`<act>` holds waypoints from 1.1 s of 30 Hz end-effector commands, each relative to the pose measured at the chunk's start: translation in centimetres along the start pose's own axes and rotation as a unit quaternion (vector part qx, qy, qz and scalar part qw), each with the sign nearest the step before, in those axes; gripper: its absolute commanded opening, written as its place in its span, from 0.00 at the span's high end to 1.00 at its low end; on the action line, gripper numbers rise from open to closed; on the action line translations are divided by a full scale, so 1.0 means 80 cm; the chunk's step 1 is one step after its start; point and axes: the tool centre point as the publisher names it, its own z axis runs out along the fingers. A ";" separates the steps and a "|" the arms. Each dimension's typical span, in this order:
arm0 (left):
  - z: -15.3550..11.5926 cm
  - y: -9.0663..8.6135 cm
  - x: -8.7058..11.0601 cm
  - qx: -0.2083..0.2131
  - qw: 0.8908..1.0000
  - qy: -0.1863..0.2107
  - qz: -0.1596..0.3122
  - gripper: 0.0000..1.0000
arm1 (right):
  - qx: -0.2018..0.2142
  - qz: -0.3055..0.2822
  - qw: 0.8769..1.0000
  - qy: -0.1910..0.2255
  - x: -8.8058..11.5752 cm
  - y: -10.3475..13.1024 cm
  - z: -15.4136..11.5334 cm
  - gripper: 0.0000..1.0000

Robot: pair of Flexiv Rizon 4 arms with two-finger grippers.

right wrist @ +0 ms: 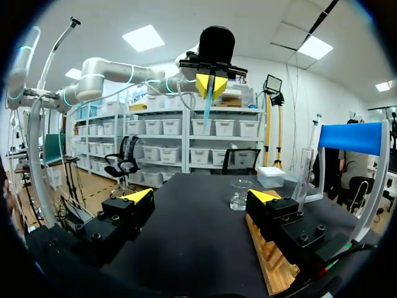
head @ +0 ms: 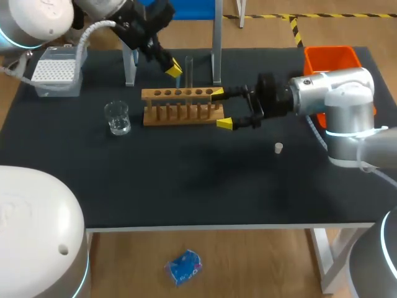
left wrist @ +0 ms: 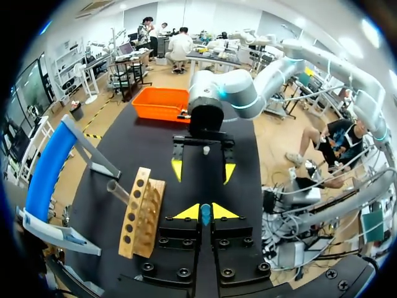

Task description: Invert the test tube, pick up the pipette, mount the tip to pipette, aspirate from beaker and dispense into the tube, eject the tip, return the pipette, and cap with the stopper.

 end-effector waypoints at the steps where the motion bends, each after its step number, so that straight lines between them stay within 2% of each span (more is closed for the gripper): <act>1: 0.022 -0.011 0.005 -0.003 1.000 0.000 -0.002 1.00 | 0.000 0.000 1.000 0.001 0.000 -0.001 -0.001 0.00; 9: 0.060 -0.024 0.015 0.006 1.000 0.007 0.002 1.00 | 0.000 0.000 1.000 0.001 0.000 -0.001 -0.001 0.00; 13: 0.069 -0.027 0.017 0.020 1.000 -0.003 0.008 1.00 | 0.000 0.000 1.000 0.001 0.000 -0.001 -0.001 0.00; 21: 0.095 -0.024 0.013 0.019 1.000 0.009 0.006 1.00 | 0.000 0.000 1.000 0.001 0.000 -0.001 -0.001 0.00; 31: 0.097 -0.024 0.012 0.018 1.000 0.014 0.008 1.00 | 0.000 0.000 1.000 0.001 0.000 -0.001 -0.001 0.00; 33: 0.097 -0.024 0.012 0.018 1.000 0.014 0.008 1.00 | 0.001 -0.001 1.000 0.010 0.002 0.008 0.007 0.00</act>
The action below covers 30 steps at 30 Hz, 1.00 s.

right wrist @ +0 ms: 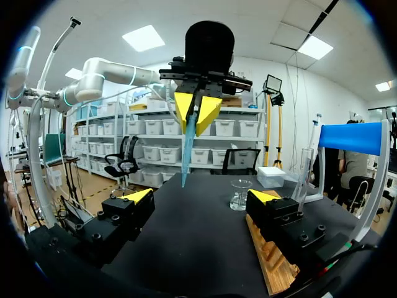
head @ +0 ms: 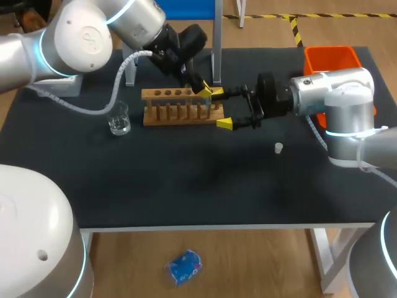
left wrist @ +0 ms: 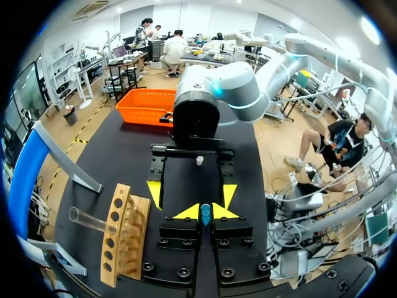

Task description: Invert the test tube, pick up the pipette, mount the tip to pipette, aspirate from beaker and dispense into the tube, eject the tip, return the pipette, and cap with the stopper.

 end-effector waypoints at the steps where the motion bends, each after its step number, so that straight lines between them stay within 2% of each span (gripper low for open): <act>1: -0.001 0.000 -0.001 -0.001 1.000 0.002 0.000 1.00 | 0.004 0.000 1.000 0.011 0.003 0.011 0.010 0.00; 11: -0.001 0.000 -0.001 -0.001 1.000 0.002 0.000 1.00 | -0.015 0.012 1.000 0.015 0.005 0.037 0.030 0.00; 21: -0.001 0.000 -0.001 -0.001 1.000 0.002 0.000 1.00 | -0.041 0.027 0.999 0.014 0.005 0.036 0.042 0.00; 30: -0.001 0.000 -0.001 -0.001 1.000 0.002 0.000 1.00 | -0.049 0.026 0.998 0.016 0.004 0.038 0.044 0.00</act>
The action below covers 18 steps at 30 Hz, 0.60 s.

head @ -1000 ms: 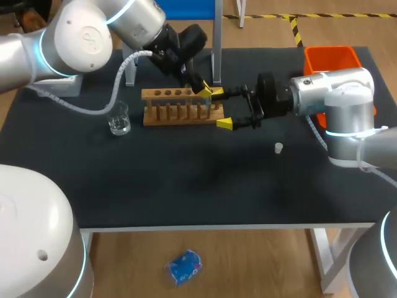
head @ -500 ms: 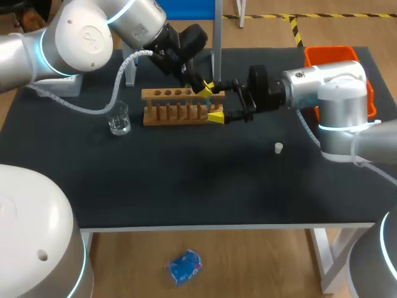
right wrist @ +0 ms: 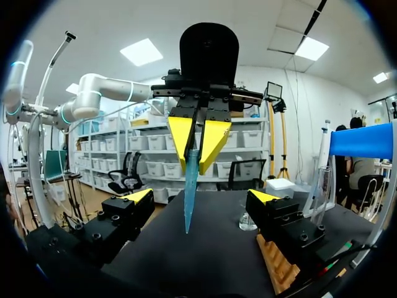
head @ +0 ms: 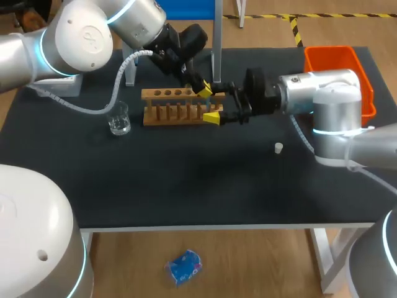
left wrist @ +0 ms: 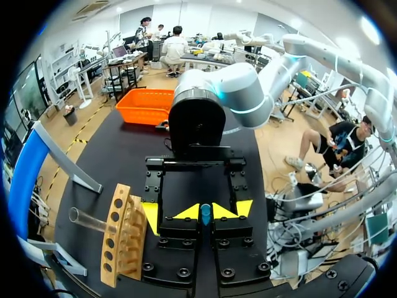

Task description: Invert the test tube, pick up the pipette, mount the tip to pipette, aspirate from beaker and dispense into the tube, eject the tip, return the pipette, and cap with the stopper.

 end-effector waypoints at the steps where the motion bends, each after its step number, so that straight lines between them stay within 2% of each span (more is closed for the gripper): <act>1: -0.002 0.000 -0.001 -0.001 1.000 0.002 0.000 1.00 | -0.002 -0.001 1.000 0.003 -0.002 0.000 0.001 0.00; 4: -0.002 0.000 -0.001 -0.001 1.000 0.002 0.000 1.00 | -0.003 -0.002 1.000 0.005 -0.002 0.002 0.001 0.01; 6: -0.002 0.000 -0.001 -0.001 1.000 0.002 0.000 1.00 | -0.004 -0.002 1.000 0.005 -0.002 0.003 0.002 0.13; 7: -0.002 0.000 -0.001 -0.001 1.000 0.002 0.000 1.00 | -0.004 -0.002 1.000 0.005 -0.002 0.003 0.002 0.33; 8: -0.002 0.000 -0.001 -0.001 1.000 0.002 0.000 1.00 | -0.004 -0.002 1.000 0.005 -0.002 0.003 0.002 0.48; 10: -0.002 0.000 -0.001 -0.001 1.000 0.002 0.000 1.00 | -0.005 -0.002 1.000 0.005 -0.001 0.004 0.002 0.58; 13: -0.002 0.000 -0.001 -0.001 1.000 0.002 0.000 1.00 | -0.006 -0.001 1.000 0.004 -0.001 0.004 0.002 0.92; 14: -0.002 0.000 -0.001 -0.001 1.000 0.002 0.000 1.00 | -0.006 -0.001 1.000 0.004 -0.001 0.004 0.002 1.00; 18: -0.002 0.000 -0.001 -0.001 1.000 0.002 0.000 1.00 | -0.006 0.000 1.000 0.003 0.000 0.004 0.001 1.00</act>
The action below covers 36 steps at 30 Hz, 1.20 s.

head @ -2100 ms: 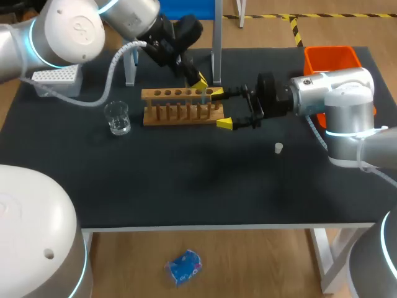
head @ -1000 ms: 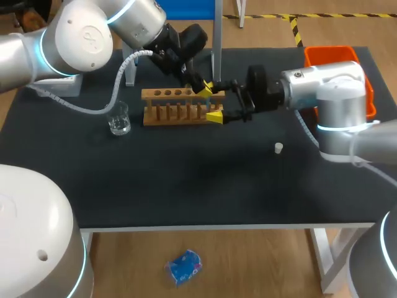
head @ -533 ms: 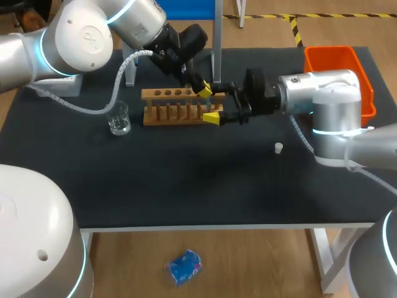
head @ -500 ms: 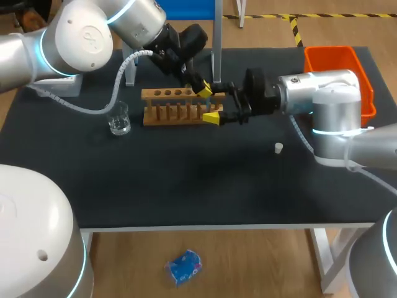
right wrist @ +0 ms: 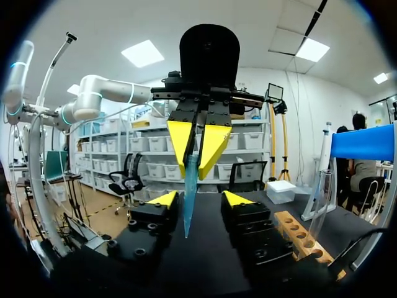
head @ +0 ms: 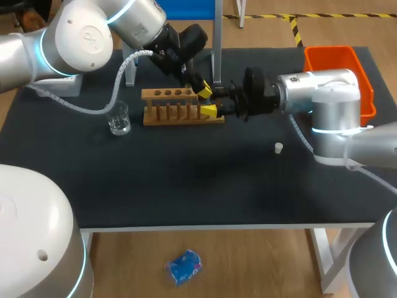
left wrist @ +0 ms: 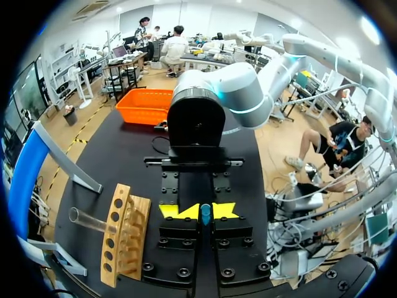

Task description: Invert the test tube, pick up the pipette, mount the tip to pipette, aspirate from beaker and dispense into the tube, eject the tip, return the pipette, and cap with the stopper.

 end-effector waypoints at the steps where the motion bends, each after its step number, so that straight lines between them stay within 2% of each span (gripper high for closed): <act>1: -0.002 0.000 -0.001 -0.001 1.000 0.002 0.000 1.00 | 0.000 0.000 1.000 0.000 0.001 -0.001 -0.001 1.00; 15: -0.002 0.000 -0.001 -0.001 1.000 0.002 0.000 1.00 | 0.011 -0.003 1.000 0.002 0.002 0.000 -0.004 1.00; 16: -0.002 0.000 -0.001 -0.001 1.000 0.002 0.000 0.89 | 0.013 -0.003 1.000 0.003 0.002 0.000 -0.004 1.00; 18: -0.002 0.000 -0.001 -0.001 1.000 0.002 0.000 0.00 | 0.014 -0.003 1.000 0.003 0.002 0.000 -0.004 1.00; 28: -0.002 0.000 -0.001 -0.001 1.000 0.002 0.000 0.00 | 0.024 -0.004 1.000 0.006 0.004 0.000 -0.007 1.00; 36: -0.002 0.000 -0.001 -0.001 1.000 0.002 0.000 0.00 | 0.033 -0.009 0.999 0.010 0.004 0.000 -0.023 1.00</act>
